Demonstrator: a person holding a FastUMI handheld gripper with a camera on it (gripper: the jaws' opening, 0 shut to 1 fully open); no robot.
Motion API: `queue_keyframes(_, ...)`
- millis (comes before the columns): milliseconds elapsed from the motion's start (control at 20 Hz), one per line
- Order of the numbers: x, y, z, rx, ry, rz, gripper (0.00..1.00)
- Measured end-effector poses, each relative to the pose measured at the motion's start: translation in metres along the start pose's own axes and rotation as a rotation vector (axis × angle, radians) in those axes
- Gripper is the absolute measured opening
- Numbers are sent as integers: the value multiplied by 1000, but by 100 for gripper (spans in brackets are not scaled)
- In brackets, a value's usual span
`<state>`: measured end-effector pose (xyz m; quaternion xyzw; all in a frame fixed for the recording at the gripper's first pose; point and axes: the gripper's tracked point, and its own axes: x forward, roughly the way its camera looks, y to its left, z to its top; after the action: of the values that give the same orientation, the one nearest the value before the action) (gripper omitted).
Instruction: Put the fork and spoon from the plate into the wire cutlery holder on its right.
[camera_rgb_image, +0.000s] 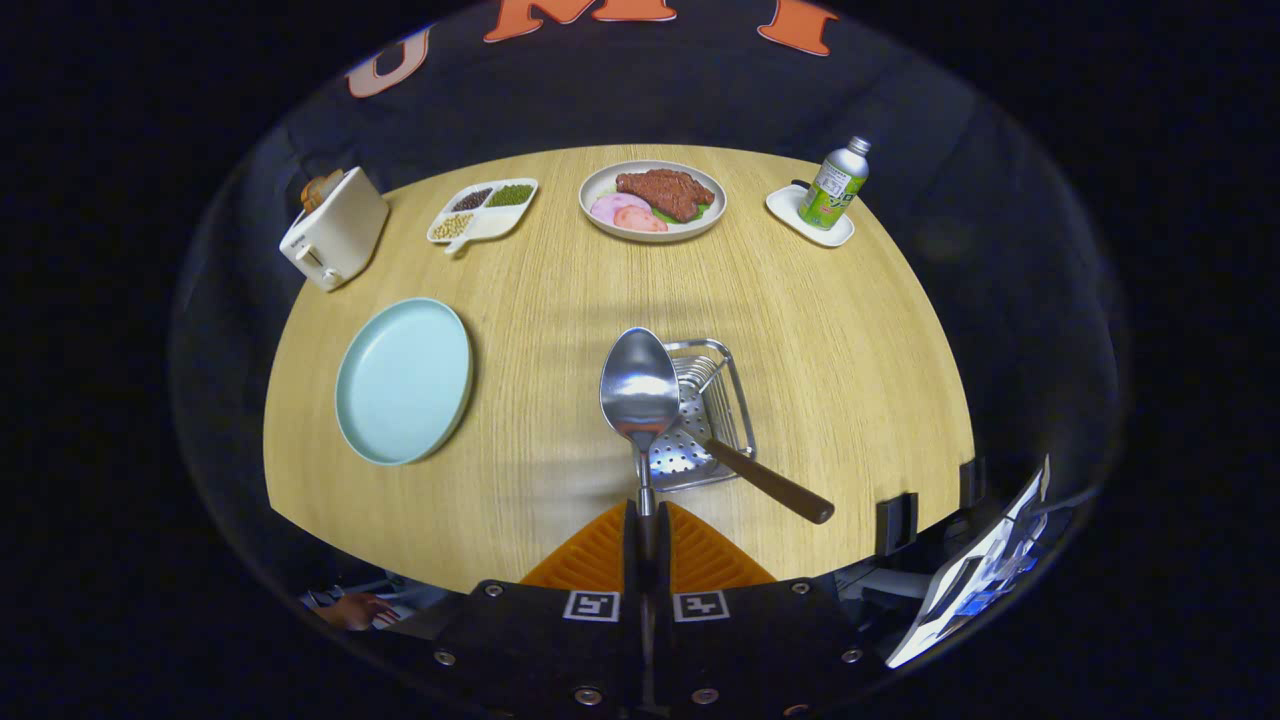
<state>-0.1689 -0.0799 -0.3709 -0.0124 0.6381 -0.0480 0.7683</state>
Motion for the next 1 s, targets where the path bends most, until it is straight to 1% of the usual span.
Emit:
queue_keyframes(100,4,-6,-10,-26,55,7,5)
queue_keyframes(200,9,-13,-12,-67,82,-2,5)
queue_keyframes(350,12,-15,-8,-70,89,4,6)
queue_keyframes(400,13,-17,-5,-74,83,4,7)
queue_keyframes(550,12,-14,2,-62,68,38,9)
queue_keyframes(700,9,-9,11,-53,38,85,10)
queue_keyframes(1000,-6,-6,36,-62,-57,137,13)
